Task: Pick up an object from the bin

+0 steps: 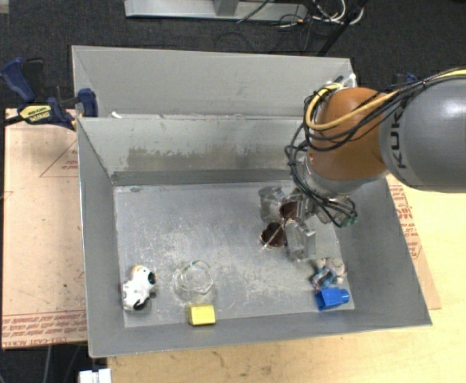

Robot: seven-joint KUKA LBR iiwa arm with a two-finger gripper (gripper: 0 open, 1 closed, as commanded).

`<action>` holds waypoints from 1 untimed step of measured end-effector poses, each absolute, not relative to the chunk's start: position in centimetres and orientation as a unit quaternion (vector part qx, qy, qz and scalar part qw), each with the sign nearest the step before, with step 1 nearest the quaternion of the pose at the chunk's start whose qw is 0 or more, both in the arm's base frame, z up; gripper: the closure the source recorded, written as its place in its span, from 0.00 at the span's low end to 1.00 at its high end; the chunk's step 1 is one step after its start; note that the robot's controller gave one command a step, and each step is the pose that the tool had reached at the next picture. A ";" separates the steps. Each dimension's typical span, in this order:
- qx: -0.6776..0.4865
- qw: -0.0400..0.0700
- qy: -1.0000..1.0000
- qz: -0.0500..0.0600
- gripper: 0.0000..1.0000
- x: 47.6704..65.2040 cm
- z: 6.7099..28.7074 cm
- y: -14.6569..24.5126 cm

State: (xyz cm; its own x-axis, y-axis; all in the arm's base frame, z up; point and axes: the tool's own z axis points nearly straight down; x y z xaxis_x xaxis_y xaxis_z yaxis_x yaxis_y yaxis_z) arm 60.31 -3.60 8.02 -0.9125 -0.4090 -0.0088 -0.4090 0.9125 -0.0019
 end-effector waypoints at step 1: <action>-0.230 0.003 0.973 0.000 1.00 62.9 7.2 -4.4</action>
Offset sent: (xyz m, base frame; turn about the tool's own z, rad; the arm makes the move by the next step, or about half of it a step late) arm 0.0000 0.0000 0.0000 0.0000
